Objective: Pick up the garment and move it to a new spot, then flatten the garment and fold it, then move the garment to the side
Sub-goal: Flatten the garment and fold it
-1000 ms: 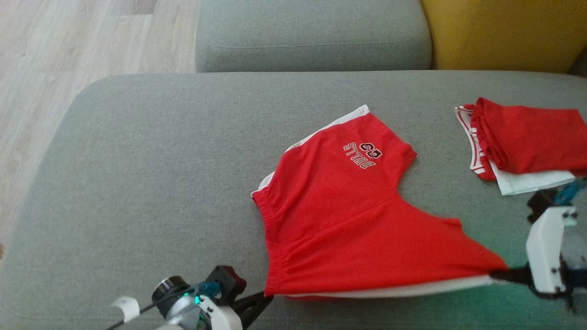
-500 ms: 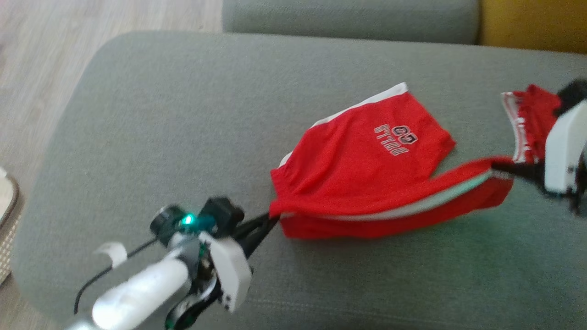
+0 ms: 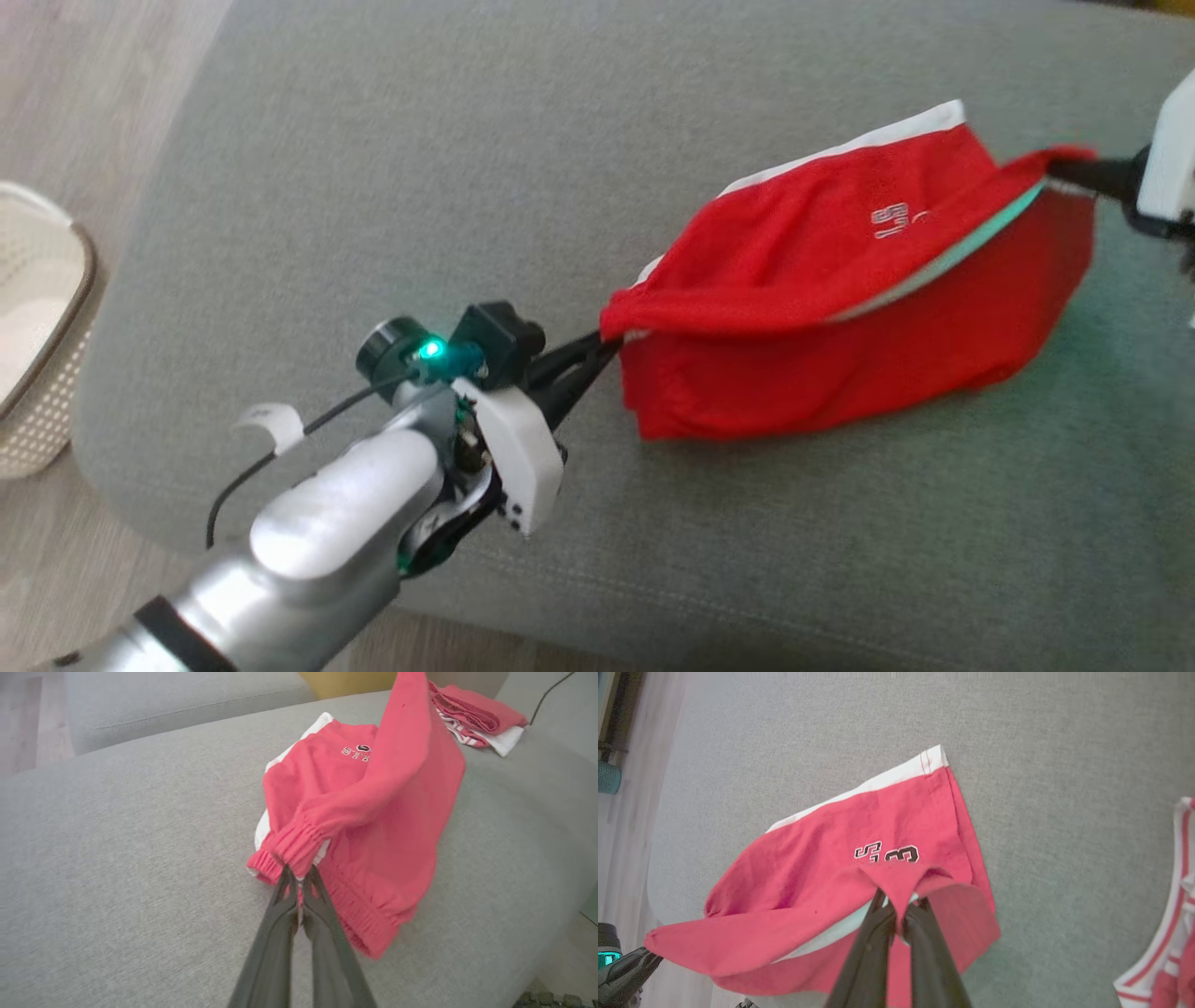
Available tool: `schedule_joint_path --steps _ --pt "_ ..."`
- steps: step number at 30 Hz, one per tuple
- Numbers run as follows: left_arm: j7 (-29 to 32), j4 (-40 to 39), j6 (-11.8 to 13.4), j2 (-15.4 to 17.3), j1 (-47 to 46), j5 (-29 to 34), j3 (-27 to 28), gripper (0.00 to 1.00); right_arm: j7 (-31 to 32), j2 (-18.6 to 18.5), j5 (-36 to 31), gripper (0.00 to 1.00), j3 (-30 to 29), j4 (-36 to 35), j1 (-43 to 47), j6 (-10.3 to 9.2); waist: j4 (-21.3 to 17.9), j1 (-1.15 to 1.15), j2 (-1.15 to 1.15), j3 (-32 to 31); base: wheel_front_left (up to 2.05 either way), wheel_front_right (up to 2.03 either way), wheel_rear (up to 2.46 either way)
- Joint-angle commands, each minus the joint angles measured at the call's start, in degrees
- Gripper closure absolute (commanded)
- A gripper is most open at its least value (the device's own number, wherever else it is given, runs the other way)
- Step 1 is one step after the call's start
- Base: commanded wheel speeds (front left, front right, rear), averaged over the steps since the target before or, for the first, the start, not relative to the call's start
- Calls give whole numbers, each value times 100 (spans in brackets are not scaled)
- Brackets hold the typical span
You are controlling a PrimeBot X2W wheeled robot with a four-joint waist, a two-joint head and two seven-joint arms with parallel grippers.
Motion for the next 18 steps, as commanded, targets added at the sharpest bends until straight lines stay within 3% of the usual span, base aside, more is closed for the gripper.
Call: schedule_joint_path --steps 1,18 --pt "-90 -45 -15 80 -308 24 294 100 -78 -1 -73 100 -19 -175 -245 37 136 -1 0 166 0 0 0" --pt "-681 1054 -101 -525 -756 -65 482 100 -1111 -89 -546 100 109 409 -787 37 344 -1 0 748 0 0 0"
